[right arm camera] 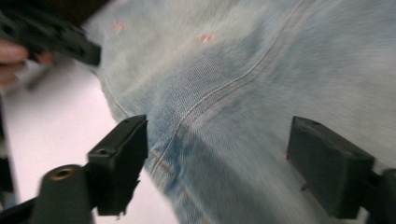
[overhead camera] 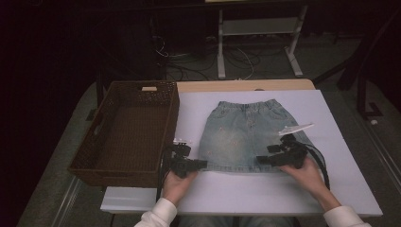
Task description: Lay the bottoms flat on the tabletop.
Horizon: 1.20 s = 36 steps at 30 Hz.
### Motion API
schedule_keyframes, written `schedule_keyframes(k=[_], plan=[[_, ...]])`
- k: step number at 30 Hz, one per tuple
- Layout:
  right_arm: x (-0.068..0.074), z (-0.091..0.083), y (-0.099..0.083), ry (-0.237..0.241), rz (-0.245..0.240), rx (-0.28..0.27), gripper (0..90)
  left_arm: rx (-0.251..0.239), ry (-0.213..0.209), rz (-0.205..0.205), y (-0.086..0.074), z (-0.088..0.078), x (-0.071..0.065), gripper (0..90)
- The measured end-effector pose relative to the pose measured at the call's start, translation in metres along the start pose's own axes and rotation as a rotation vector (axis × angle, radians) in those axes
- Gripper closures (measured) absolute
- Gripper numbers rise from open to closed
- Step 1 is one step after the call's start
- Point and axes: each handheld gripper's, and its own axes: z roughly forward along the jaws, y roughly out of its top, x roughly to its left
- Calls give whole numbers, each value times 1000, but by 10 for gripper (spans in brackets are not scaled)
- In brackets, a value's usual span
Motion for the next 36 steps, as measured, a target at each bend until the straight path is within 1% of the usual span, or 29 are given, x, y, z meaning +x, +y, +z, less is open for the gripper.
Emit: schedule_keyframes(k=[3,4,5,6,7,9,10,13,17,19,20,21,22,23,24,27,28,29,30,31,32,34,35,36], plan=[[1,17,4,-50,-40,57,315,0,-2,18,1,0,-2,819],[0,20,4,-54,-46,66,393,1,-5,21,1,0,-2,824],[0,21,4,-51,-53,62,470,3,-10,24,1,0,-2,825],[0,22,4,-38,-67,66,581,4,-12,24,1,1,-1,826],[1,21,4,-27,-75,71,670,7,-16,24,1,1,-1,827],[3,24,4,-29,-98,93,830,10,-21,25,2,1,0,828],[4,26,3,-40,-106,110,877,11,-23,25,2,1,1,828],[1,26,4,-25,-81,107,890,12,-24,28,2,0,0,828],[2,19,5,-16,-70,92,891,12,-30,30,2,-1,1,827],[3,13,5,-13,-50,73,886,13,-32,33,1,-1,0,827],[5,10,4,-8,-43,60,866,13,-32,33,1,-1,0,827],[7,6,3,3,-47,56,790,13,-34,32,1,-1,0,826],[9,3,1,11,-56,48,663,14,-35,32,1,-1,0,826],[12,1,-2,-1,-63,48,606,14,-34,33,1,-1,0,826],[15,0,-6,-8,-69,58,552,14,-33,33,1,-1,0,827],[20,1,-14,-49,-75,108,392,12,-33,33,0,-1,0,827],[21,1,-17,-63,-80,122,357,11,-34,35,0,-2,-1,827],[24,1,-20,-85,-95,138,333,12,-36,37,0,-2,-1,827],[26,2,-22,-119,-124,159,294,14,-37,35,0,-1,-1,827],[30,3,-24,-146,-148,168,295,19,-34,39,0,-1,-1,827],[33,4,-26,-176,-170,169,315,21,-33,40,0,0,-1,827],[41,9,-27,-261,-239,181,380,20,-34,39,0,0,0,827],[42,10,-27,-265,-243,179,409,17,-33,37,0,0,-1,828],[40,9,-26,-262,-231,165,505,16,-35,38,0,0,-1,828]])
